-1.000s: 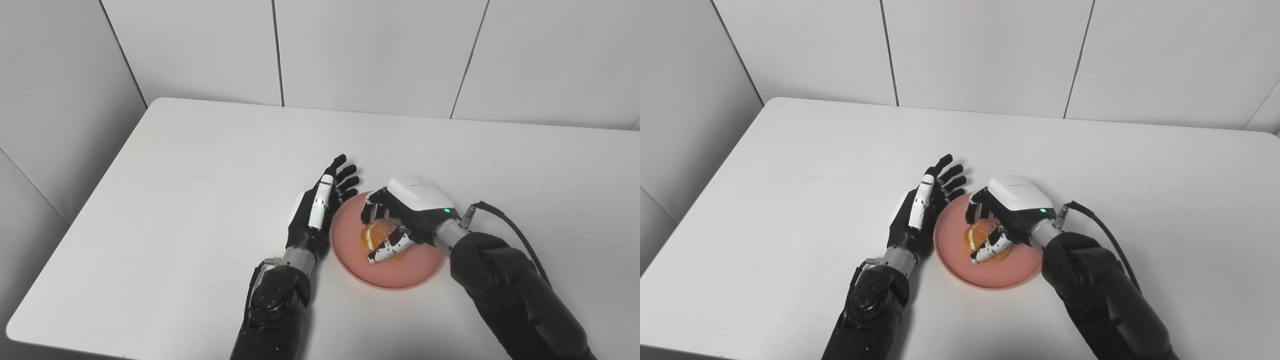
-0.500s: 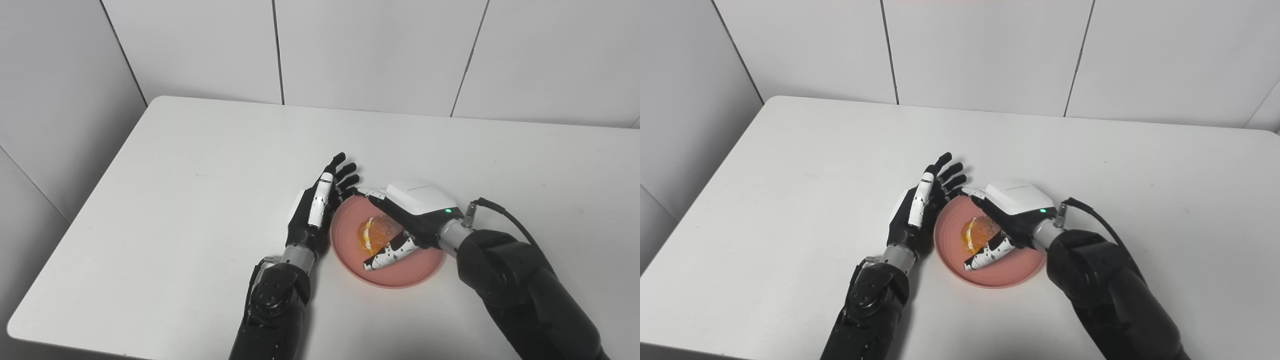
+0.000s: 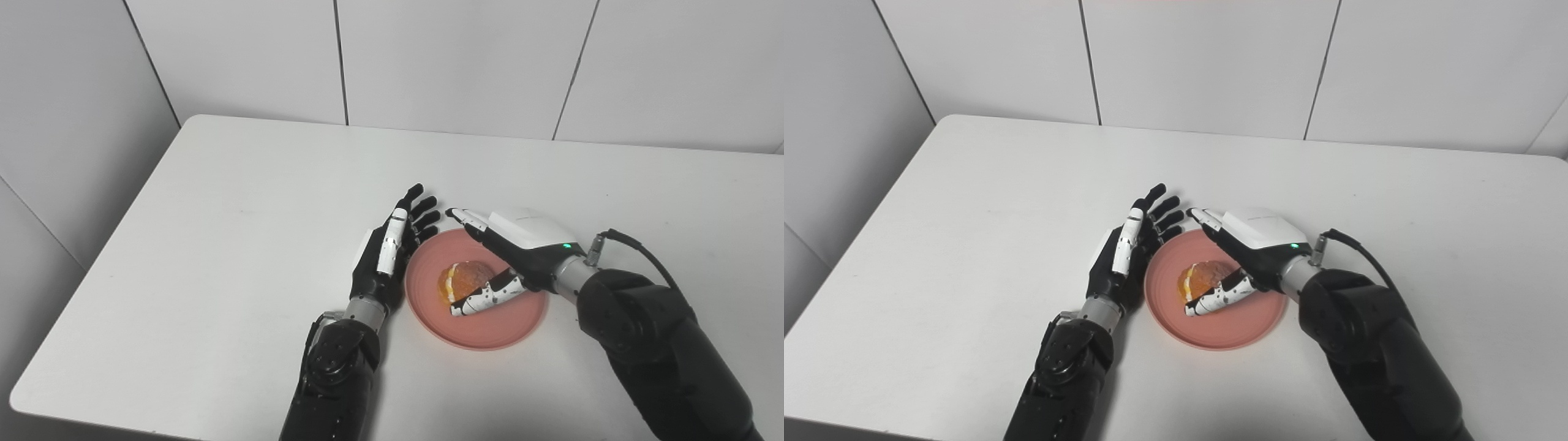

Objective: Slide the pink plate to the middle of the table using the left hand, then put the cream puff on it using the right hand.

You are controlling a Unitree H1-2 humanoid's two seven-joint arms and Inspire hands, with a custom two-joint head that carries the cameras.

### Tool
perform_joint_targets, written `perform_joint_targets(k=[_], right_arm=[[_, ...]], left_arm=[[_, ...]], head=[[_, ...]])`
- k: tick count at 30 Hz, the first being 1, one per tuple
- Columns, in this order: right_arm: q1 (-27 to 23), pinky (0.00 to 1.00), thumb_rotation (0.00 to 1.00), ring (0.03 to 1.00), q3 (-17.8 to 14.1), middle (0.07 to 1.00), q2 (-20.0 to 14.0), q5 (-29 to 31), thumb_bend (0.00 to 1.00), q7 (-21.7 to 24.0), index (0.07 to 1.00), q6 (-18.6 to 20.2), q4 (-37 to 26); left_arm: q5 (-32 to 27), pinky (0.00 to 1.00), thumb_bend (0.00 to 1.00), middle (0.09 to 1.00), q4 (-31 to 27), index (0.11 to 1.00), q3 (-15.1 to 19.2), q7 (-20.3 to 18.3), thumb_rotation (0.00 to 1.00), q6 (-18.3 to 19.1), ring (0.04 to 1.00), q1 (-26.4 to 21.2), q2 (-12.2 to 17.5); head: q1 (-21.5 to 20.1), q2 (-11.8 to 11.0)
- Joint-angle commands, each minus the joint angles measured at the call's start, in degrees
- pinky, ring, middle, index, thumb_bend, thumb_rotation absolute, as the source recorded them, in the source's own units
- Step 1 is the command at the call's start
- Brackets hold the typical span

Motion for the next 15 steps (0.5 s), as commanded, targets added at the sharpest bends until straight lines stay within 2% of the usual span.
perform_joint_targets(k=[1, 4, 6, 9, 11, 15], right_arm=[[-1.5, 0.74, 0.55, 0.913, -2.7, 0.989, 0.1, 2.2, 0.96, -1.6, 1.0, 0.1, -3.2], [-0.3, 0.66, 0.58, 0.899, -6.6, 0.992, 0.6, 6.4, 0.96, -4.0, 1.0, -0.2, -4.7], [0.5, 0.65, 0.59, 0.895, -9.1, 0.994, 0.8, 8.8, 0.96, -5.8, 1.0, -0.7, -5.2], [1.8, 0.75, 0.64, 0.919, -13.1, 1.0, 1.1, 13.4, 0.94, -10.4, 1.0, -3.7, -4.7], [2.5, 0.82, 0.66, 0.943, -14.6, 1.0, 1.0, 15.7, 0.92, -13.1, 1.0, -5.7, -4.0], [4.1, 0.78, 0.73, 0.926, -17.2, 0.993, 1.2, 18.2, 0.91, -18.1, 1.0, -6.6, -3.2]], left_arm=[[-0.6, 0.88, 0.4, 0.89, 1.8, 0.903, 0.8, 0.5, 1.0, 4.1, 0.876, 2.2, 0.7], [-0.9, 0.89, 0.39, 0.891, 2.1, 0.903, 1.0, 0.3, 1.0, 3.7, 0.887, 2.1, 0.9], [-1.1, 0.88, 0.39, 0.89, 2.4, 0.901, 1.0, 0.2, 1.0, 3.3, 0.888, 2.1, 1.1], [-1.2, 0.88, 0.4, 0.892, 2.8, 0.898, 1.1, 0.1, 1.0, 3.1, 0.879, 2.1, 1.3], [-1.2, 0.89, 0.4, 0.897, 2.9, 0.906, 1.2, 0.0, 1.0, 2.9, 0.878, 2.2, 1.5], [-1.2, 0.89, 0.4, 0.902, 2.9, 0.911, 1.5, -0.2, 1.0, 2.8, 0.881, 2.3, 1.8]], head=[[0.1, -0.1], [-0.2, -0.5], [-0.3, -0.7], [-0.5, -1.0], [-0.8, -1.2], [-1.2, -1.4]])
